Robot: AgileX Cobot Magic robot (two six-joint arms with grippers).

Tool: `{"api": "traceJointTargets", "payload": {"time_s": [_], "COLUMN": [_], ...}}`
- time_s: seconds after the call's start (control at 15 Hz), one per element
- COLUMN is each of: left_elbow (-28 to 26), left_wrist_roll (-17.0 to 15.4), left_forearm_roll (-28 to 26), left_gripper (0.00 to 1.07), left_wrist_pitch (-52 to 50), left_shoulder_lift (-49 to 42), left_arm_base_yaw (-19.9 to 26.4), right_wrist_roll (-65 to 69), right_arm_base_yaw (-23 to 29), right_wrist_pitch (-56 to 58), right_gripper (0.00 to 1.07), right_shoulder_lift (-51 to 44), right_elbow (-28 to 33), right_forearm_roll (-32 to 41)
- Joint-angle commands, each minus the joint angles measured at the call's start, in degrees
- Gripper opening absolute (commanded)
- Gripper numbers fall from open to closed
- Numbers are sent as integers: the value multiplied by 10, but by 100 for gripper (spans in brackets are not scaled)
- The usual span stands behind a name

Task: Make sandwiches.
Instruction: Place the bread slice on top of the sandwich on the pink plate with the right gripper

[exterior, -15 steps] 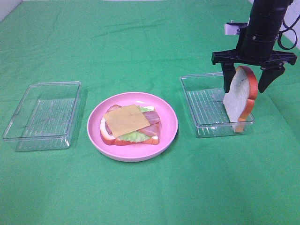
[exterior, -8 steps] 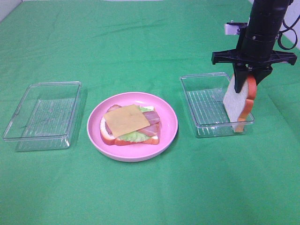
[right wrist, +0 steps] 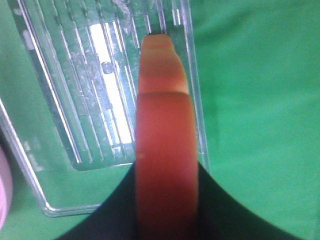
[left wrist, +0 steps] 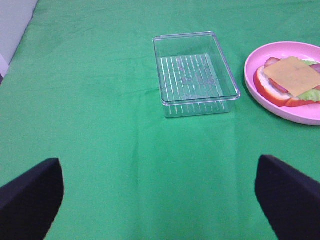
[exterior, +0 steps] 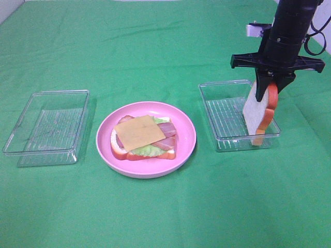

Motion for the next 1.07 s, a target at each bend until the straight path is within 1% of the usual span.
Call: {"api": "traceJointTargets", "payload": {"time_s": [0.07,0.2,0.27,0.33,0.47,0.53,0.6,0.73,0.8,0.93,1.0,1.07], "left_elbow": [1,1,1,1,1,1,1,1,1,1,1,1], "left_wrist_roll": [-2,-2,-2,-2,-2,-2,-2,-2,-2,-2,-2,-2], "left_forearm_roll": [-1,-1,-1,-1,-1,-1,-1,-1,-1,-1,-1,-1], "left_gripper": [98,98,98,98,98,98,98,98,98,98,98,98], "left_wrist_pitch": [-8,-8,-8,-8,-8,-8,-8,-8,-8,-8,-8,-8], "left_shoulder_lift": [-6,-6,-6,-6,-6,-6,-6,-6,-6,-6,-6,-6], "left_arm_base_yaw": [-3,-3,-3,-3,-3,-3,-3,-3,-3,-3,-3,-3], "right_wrist_roll": [7,7,7,6,-2,-14,-18,-55,-89,-187,-201,-234], "right_arm_base_yaw": [-2,-2,-2,-2,-2,-2,-2,-2,-1,0,0,0], "right_wrist_pitch": [64,64,64,62,47,5,-13,-69,-91,-129,-134,-145], "right_gripper": [0,0,0,0,0,0,0,0,0,0,0,0], "right_shoulder_lift": [-29,-66,-90,-141,-172,-209,-226,-263,-270,-264,-261,-250], "right_elbow": [2,2,2,2,4,30,47,126,166,233,242,256], "right_forearm_roll": [5,8,22,53,80,125,145,227,280,419,437,486]}}
